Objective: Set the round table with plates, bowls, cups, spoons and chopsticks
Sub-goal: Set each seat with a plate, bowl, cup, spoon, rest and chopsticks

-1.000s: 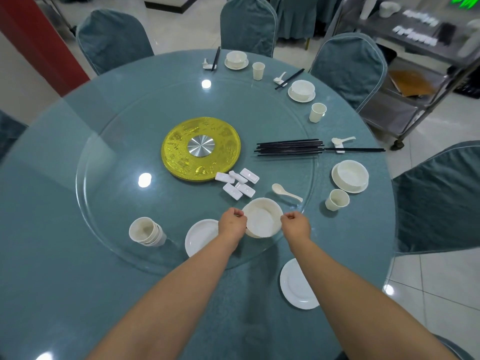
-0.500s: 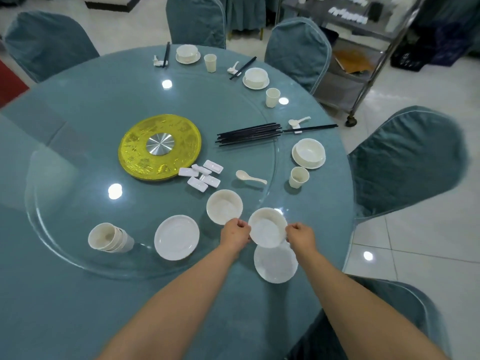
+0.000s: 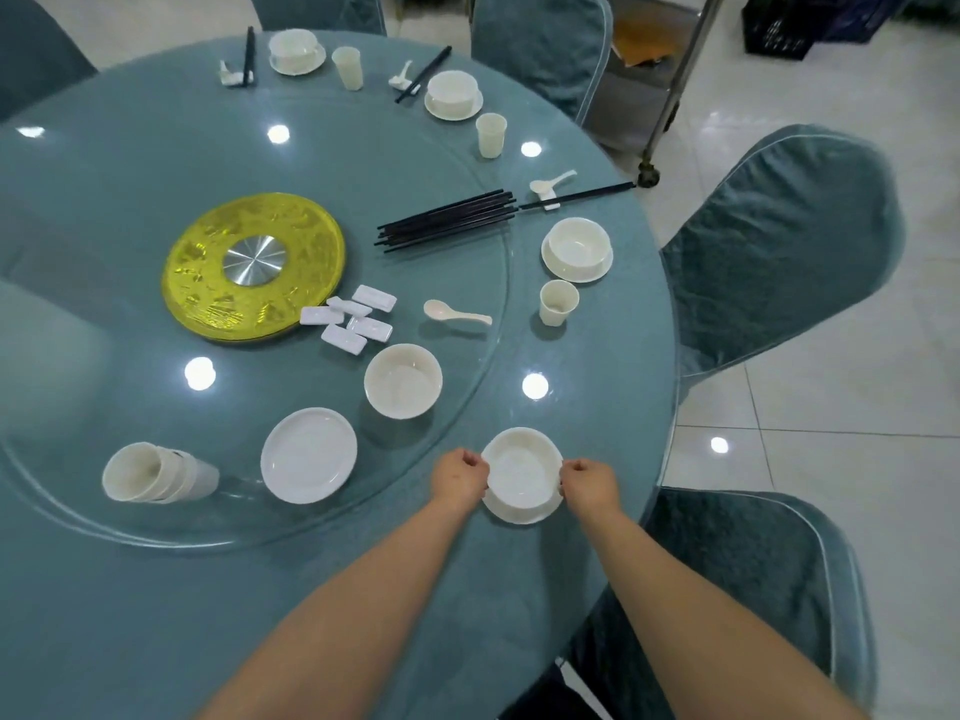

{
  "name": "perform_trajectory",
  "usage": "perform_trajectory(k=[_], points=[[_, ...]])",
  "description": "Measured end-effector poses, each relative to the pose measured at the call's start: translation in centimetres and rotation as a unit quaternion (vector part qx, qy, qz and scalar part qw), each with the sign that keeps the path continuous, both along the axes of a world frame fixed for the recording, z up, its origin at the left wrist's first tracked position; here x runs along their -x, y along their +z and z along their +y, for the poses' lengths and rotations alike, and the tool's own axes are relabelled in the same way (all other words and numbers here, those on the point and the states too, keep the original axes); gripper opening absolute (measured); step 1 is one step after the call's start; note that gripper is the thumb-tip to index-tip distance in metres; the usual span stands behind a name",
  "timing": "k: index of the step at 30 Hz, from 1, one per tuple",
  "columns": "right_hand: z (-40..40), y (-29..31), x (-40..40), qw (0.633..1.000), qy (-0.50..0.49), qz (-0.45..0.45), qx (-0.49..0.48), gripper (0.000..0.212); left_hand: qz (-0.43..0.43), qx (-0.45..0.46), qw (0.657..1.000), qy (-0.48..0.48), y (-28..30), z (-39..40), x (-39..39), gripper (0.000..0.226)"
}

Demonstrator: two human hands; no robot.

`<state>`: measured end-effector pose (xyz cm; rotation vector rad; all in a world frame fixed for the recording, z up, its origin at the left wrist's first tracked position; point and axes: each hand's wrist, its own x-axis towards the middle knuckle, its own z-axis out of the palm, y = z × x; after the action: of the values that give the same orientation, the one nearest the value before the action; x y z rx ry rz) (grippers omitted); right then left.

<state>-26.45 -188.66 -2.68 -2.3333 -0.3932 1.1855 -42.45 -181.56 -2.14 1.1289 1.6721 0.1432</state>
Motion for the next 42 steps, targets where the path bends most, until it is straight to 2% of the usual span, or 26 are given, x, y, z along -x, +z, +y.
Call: perform_trajectory(k=[6,11,18,26,34,36,39,42], points=[[-0.4,-0.1,0.1,1.0,-0.001,0.0,0.001,0.026,0.015,-0.004,1.0,-0.011,-0.9,-0.6,0.3,0.011],[-0.6,1.4,-0.3,0.999,-0.017,-0.048,-0.003,0.016,0.043,-0.019,0.999,-0.012,0.6,-0.3,1.1,0.016],[2.5,5.0,1.3,0.996,0.044,-0.07,-0.031,0.009,0.01,-0.046,0.999,0.005,4.1,1.5,3.7,0.015],[8.1,8.8,8.3,0.984,0.143,-0.054,-0.093,0.017,-0.085,-0.087,0.99,0.072,8.5,4.1,11.0,0.005],[11.5,10.9,17.9,0.965,0.223,0.002,-0.138,0.02,-0.073,-0.128,0.974,0.17,12.0,6.0,21.6,0.003],[12.1,11.4,20.2,0.958,0.249,0.009,-0.139,0.021,-0.04,-0.154,0.973,0.165,12.8,6.1,24.0,0.003],[12.8,12.0,23.2,0.949,0.282,0.027,-0.14,0.019,0.089,-0.239,0.96,0.113,13.7,6.3,27.6,0.004],[13.4,12.4,26.3,0.936,0.319,0.039,-0.142,0.018,0.201,-0.279,0.938,0.033,13.6,7.1,31.7,0.028]])
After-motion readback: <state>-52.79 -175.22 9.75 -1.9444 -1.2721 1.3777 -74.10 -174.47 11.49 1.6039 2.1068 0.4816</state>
